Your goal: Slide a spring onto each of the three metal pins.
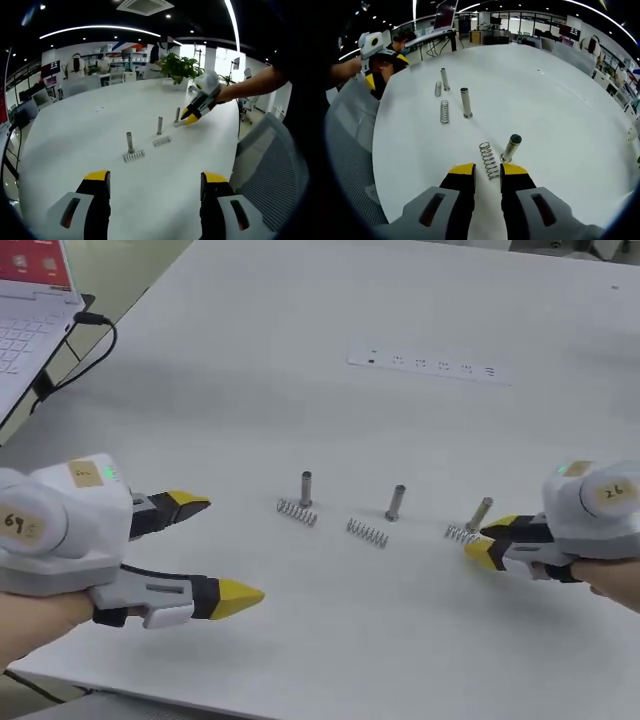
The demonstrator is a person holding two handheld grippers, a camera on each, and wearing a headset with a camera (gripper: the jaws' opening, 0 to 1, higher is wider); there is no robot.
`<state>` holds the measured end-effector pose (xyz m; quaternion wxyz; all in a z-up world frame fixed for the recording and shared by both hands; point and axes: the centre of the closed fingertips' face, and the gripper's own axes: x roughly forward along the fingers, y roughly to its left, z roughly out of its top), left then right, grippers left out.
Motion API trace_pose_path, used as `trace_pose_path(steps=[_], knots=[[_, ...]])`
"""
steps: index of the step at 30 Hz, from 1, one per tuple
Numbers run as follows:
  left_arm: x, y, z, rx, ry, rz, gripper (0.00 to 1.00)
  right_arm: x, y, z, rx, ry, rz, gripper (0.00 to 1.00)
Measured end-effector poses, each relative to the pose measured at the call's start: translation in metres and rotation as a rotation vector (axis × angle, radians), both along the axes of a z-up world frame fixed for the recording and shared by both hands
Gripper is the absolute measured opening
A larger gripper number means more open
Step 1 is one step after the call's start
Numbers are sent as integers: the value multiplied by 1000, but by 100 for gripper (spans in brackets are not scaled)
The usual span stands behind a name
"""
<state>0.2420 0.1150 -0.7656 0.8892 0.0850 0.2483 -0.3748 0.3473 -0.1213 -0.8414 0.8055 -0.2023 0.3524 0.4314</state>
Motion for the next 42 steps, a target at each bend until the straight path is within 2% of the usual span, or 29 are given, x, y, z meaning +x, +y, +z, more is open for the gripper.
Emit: trace_pose_path(steps=[6,12,22,30,35,42], knots=[[0,2,0,-1,1,6,69,0,1,0,-6,2,16,14],[0,1,-1,0,2,1,69,-2,0,-6,-41,11,48,9],[-2,-1,-2,-2,5,-6,69,-4,0,-12,-71,7,99,8],[0,-7,-1,-16,2,-17,69,-16,8,6,-33,-21,137,8],[3,-16,-3,-10,2,-40,69,-26,18,24,10,-28,150,8],[8,-33,3,-19,-10,-85,68,-41,38,45,49,-55,228,8]])
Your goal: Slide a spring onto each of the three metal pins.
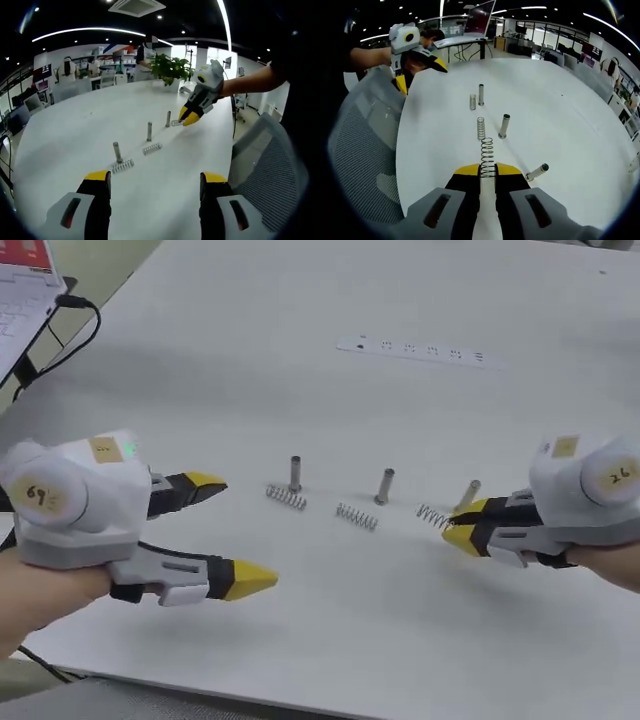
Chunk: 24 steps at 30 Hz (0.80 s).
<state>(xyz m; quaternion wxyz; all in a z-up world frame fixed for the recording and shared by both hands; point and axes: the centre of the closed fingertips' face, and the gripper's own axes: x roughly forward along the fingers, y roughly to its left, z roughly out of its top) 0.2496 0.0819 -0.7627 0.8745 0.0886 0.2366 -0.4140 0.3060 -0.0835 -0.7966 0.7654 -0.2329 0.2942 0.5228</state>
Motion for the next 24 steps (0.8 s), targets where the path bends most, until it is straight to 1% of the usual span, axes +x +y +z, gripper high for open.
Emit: trace_pose_path(steps=[3,6,8,9,11,13,16,19,23,24], knots=[[-1,-12,0,-1,0,-34,67,-6,8,6,12,-14,46,8],[-2,-30,1,-29,4,-74,67,-17,18,13,5,-40,102,8],[-1,-37,0,-28,4,-87,66,-24,21,15,-2,-48,136,8],[0,-41,0,-29,3,-102,66,-27,23,16,-8,-59,158,8],[4,-48,-1,-30,2,-114,64,-32,26,17,-21,-71,184,8],[5,-53,0,-32,4,-130,62,-36,27,18,-25,-75,196,8],[7,-65,3,-42,-5,-159,61,-41,29,21,-17,-70,212,8],[8,-74,4,-48,-8,-177,59,-48,32,22,-18,-72,244,8],[9,-87,7,-66,-14,-205,55,-52,34,24,-14,-79,261,8],[8,-91,7,-69,-16,-215,54,-52,36,26,-8,-88,265,8]])
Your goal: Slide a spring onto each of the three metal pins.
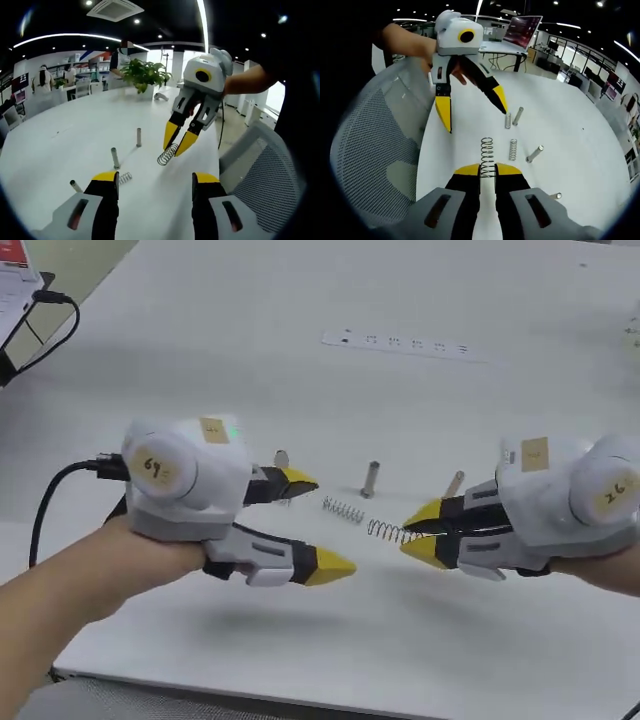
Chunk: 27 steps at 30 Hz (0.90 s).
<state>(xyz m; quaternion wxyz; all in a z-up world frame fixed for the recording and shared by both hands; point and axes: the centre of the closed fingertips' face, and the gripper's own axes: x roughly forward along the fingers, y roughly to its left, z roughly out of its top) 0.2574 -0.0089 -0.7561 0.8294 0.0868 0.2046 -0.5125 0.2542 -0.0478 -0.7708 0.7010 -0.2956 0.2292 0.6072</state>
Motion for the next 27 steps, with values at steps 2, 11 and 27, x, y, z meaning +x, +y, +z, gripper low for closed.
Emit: trace_pose_path(steps=[2,11,27], knots=[[-1,-6,0,-3,-1,-16,52,0,1,2,7,-5,4,8],[-2,-21,6,-42,-7,-48,37,-7,7,9,16,-16,56,8],[-9,-30,11,-61,-20,-113,6,-13,11,18,26,-36,116,8]])
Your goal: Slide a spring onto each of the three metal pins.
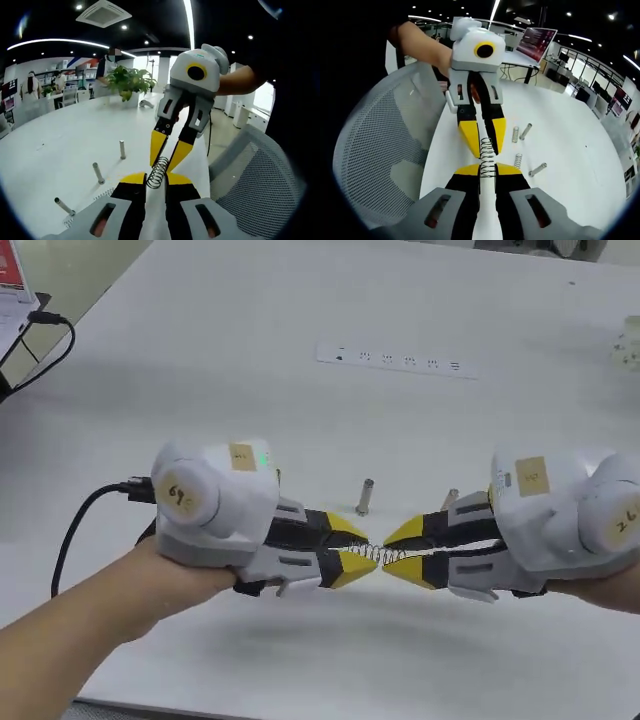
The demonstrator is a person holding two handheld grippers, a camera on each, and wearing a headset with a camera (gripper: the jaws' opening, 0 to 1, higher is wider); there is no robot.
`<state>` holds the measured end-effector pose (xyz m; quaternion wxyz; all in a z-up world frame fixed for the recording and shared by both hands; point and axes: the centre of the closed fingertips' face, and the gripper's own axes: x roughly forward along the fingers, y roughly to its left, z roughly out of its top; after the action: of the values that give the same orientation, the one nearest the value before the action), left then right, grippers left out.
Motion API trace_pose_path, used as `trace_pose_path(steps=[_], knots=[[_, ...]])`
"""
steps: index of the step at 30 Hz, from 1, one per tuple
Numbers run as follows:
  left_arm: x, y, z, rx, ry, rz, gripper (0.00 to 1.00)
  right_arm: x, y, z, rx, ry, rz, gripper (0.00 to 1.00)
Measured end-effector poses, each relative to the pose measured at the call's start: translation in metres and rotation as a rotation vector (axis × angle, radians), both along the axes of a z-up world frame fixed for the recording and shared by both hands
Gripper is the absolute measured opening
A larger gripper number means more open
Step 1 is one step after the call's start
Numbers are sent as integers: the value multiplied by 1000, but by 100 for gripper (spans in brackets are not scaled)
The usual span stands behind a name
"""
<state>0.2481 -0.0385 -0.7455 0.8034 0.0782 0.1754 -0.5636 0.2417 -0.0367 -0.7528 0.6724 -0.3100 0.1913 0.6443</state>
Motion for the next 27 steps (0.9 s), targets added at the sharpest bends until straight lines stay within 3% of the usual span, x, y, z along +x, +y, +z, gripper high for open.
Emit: trace_pose_path(steps=[9,13,15,17,27], knots=[[-3,-2,3,-8,-25,-18,5,-1,0,2,12,2,-5,8],[-6,-4,6,-28,-20,-29,2,-2,-4,0,-6,-26,13,8],[-7,-5,5,-17,-24,-41,2,-3,-4,1,0,-4,-1,8],[-8,-5,5,-23,-20,-41,2,-4,-5,1,-1,-18,6,8],[-9,-5,5,-26,-7,-41,2,-3,-6,0,13,24,-24,9]])
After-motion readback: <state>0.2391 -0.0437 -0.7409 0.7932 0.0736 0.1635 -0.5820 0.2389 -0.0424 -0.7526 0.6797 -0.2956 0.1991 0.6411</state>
